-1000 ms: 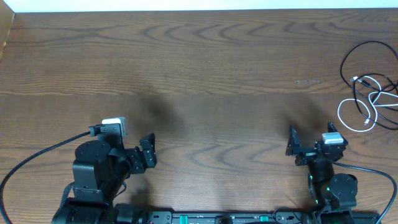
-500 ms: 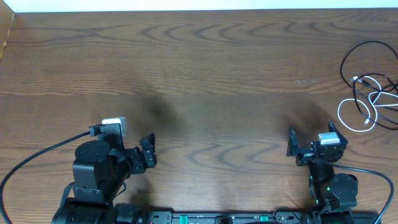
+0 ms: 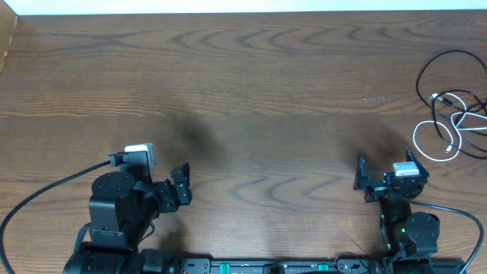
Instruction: Untangle cables
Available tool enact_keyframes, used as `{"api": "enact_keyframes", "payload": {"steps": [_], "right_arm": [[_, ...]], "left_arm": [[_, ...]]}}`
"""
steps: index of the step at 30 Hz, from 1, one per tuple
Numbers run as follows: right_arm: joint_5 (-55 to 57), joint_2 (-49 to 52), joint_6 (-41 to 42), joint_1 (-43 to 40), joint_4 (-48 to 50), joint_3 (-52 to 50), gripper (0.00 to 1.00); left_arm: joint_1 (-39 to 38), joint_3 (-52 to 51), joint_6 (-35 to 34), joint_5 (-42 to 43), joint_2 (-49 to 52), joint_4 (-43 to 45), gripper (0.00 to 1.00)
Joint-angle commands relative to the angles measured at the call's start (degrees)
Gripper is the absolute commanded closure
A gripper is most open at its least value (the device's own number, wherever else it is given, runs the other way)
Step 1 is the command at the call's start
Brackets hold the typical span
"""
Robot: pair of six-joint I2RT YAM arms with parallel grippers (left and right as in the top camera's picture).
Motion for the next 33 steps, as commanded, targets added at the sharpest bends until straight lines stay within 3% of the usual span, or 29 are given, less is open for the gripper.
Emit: {"api": "enact_keyframes", "payload": {"steps": [1, 23, 33], "right_arm": [[-0.3, -0.4, -0.8, -0.2, -0.2, -0.1, 0.01], [-0.3, -0.4, -0.8, -0.2, -0.2, -0.1, 0.01], [-0.3, -0.4, -0.8, -0.2, -0.2, -0.1, 0.01]], "left_arm": [[0.2, -0.5, 0.5, -0.5, -0.1, 0.1, 0.05], [0.1, -1.6, 0.5, -0.3, -2.1, -1.0, 0.05], [0.6, -29.3, 2.1, -0.4, -24.5, 26.6, 0.05]]}}
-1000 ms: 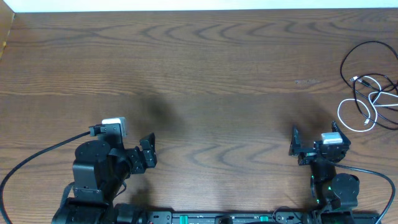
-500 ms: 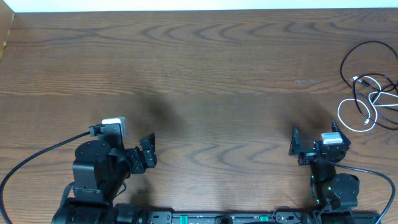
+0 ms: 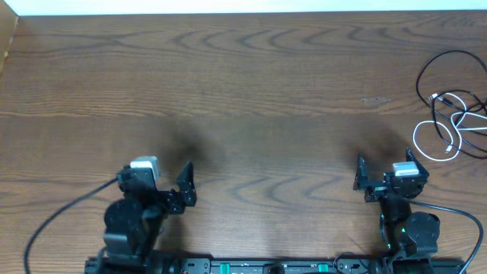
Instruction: Untangle cables
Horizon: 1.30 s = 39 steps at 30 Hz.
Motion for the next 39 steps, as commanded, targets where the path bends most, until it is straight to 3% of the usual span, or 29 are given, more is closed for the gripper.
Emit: {"api": "enact_keyframes", "payload": {"steps": [1, 12, 17, 23, 33, 39], "right_arm": [[-0.3, -0.4, -0.7, -0.2, -0.3, -0.1, 0.01], [-0.3, -0.4, -0.7, -0.2, -0.3, -0.1, 0.01], [-0.3, -0.4, -0.7, -0.2, -0.3, -0.1, 0.01], [-0.3, -0.4, -0.7, -0.2, -0.3, -0.1, 0.01], [-0.3, -0.4, -0.7, -0.2, -0.3, -0.1, 0.01], [-0.3, -0.4, -0.7, -0.2, -0.3, -0.1, 0.01]], "left_arm": [[0.4, -7.8, 1.2, -0.8, -7.0, 7.9, 0.05], [0.6, -22.0, 1.4, -9.1, -12.3, 32.6, 0.05], [0.6, -24.3, 1.6, -15.9, -12.3, 38.6, 0.05], [0.6, -24.3, 7.9, -18.3, -12.3, 37.8, 0.05], [0.6, -24.3, 8.1, -14.6, -12.3, 26.1, 0.05], [0.7, -24.3, 10.6, -12.2, -12.3, 25.5, 0.04]]}}
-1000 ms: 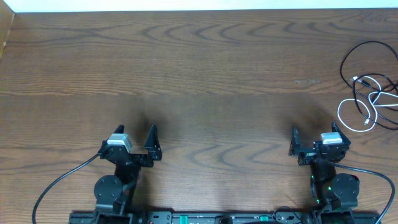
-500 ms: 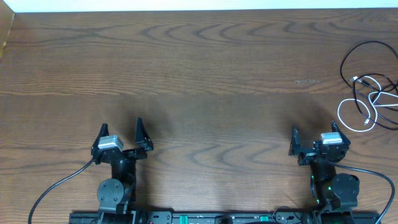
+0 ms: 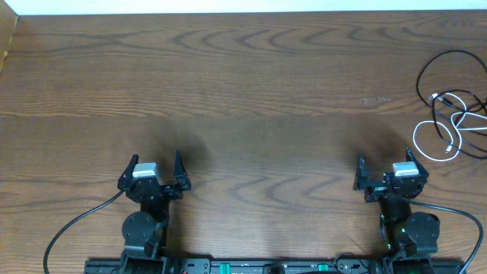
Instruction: Untangle cables
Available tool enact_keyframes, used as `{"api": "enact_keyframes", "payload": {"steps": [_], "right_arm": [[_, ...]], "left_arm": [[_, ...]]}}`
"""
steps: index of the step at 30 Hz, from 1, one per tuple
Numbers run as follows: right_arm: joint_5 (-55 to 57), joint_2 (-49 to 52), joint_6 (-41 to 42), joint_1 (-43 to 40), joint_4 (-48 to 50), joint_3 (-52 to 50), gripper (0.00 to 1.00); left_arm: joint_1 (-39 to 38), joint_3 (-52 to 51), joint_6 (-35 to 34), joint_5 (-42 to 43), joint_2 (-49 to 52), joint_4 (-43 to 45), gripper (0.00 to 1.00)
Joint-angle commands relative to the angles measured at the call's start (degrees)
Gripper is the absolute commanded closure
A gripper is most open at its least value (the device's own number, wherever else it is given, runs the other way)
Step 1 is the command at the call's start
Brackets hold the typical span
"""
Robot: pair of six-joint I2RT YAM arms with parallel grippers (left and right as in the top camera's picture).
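A black cable point(image 3: 440, 64) and a white cable point(image 3: 447, 144) lie looped over each other at the table's far right edge, with small white plugs among the loops. My left gripper point(image 3: 155, 164) sits open near the front edge at the left, far from the cables. Open too, my right gripper point(image 3: 384, 170) is near the front edge at the right, a short way left of and in front of the white loop. Neither gripper holds anything.
The wooden table point(image 3: 243, 99) runs wide between the two arms. A black supply cable point(image 3: 72, 228) trails from the left arm's base to the front left. The table's back edge meets a white wall strip at the top.
My left arm has swung round: its gripper was turned toward the right and stood nearer the middle, and now it faces the back, squarely above its base. The right arm and cables are unchanged.
At first my left arm was slewed left of its base with the gripper pointing right. Then it stood closer over the base, still angled. Now it faces straight back, mirroring the right arm. The right gripper and the cables kept their places throughout.
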Motion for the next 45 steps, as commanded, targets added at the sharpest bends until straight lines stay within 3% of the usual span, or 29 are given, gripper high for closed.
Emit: {"api": "enact_keyframes", "payload": {"steps": [1, 14, 16, 45], "right_arm": [[-0.2, -0.3, -0.7, -0.2, -0.2, -0.1, 0.01], [-0.2, -0.3, -0.7, -0.2, -0.2, -0.1, 0.01], [-0.2, -0.3, -0.7, -0.2, -0.2, -0.1, 0.01], [-0.2, -0.3, -0.7, -0.2, -0.2, -0.1, 0.01]], "left_arm": [[0.3, -0.9, 1.6, 1.4, -0.5, -2.9, 0.05], [0.3, -0.8, 1.2, 4.9, -0.5, -3.4, 0.05], [0.3, -0.8, -1.9, 5.8, -0.5, -3.3, 0.05], [0.3, -0.8, -2.1, 5.7, -0.3, -3.2, 0.05]]}}
